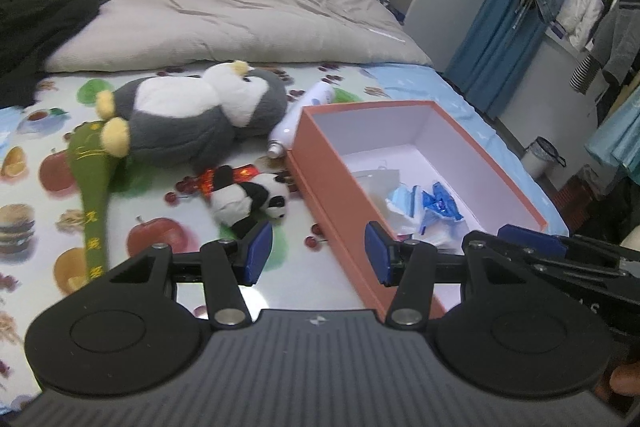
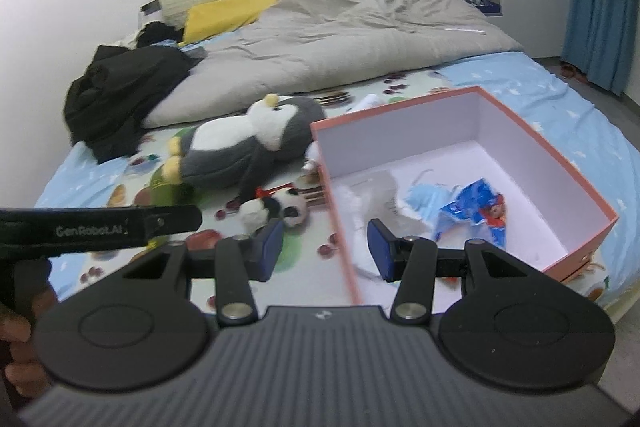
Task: Organize soft objects
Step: 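Withdraw both open tools from the box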
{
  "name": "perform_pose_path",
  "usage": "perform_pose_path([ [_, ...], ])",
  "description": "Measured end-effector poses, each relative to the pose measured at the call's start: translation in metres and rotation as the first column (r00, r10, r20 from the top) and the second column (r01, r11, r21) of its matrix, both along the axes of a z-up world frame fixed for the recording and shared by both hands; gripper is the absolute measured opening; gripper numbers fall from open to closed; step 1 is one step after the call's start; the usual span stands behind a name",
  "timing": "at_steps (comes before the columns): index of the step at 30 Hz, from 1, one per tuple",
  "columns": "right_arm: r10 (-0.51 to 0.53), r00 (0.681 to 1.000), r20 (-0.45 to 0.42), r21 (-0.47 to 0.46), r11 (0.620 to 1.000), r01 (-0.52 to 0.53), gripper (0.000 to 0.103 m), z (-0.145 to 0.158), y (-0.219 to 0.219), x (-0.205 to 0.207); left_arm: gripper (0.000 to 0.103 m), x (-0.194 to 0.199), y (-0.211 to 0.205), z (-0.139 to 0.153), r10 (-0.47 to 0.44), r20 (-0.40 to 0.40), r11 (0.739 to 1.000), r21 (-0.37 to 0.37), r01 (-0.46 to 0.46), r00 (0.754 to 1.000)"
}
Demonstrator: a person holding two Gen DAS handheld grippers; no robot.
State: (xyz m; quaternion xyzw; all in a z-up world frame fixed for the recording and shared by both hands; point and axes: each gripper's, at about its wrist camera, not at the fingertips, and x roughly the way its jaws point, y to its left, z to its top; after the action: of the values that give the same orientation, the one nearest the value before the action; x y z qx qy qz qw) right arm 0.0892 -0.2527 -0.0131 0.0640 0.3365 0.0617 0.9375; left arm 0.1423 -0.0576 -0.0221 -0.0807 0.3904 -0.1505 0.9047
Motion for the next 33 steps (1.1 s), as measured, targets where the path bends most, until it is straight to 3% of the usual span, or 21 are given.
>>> perform_pose_path([
  [19, 0.169, 0.985, -0.026, -0.011, 0.986, -0.169, 0.05, -0.021, 0.066, -0.048, 0.057, -0.058, 0.06, -0.013, 0.13, -0.001, 0.991, -0.024, -0.13, 0.992],
  [33, 0.208, 0.974, -0.091, -0.001, 0.978, -0.208, 0.05, -0.043, 0.079, -0.012, 0.057, -0.012, 0.08, -0.044, 0.201, -0.075, 0.977, -0.065, -0.205, 0.977],
])
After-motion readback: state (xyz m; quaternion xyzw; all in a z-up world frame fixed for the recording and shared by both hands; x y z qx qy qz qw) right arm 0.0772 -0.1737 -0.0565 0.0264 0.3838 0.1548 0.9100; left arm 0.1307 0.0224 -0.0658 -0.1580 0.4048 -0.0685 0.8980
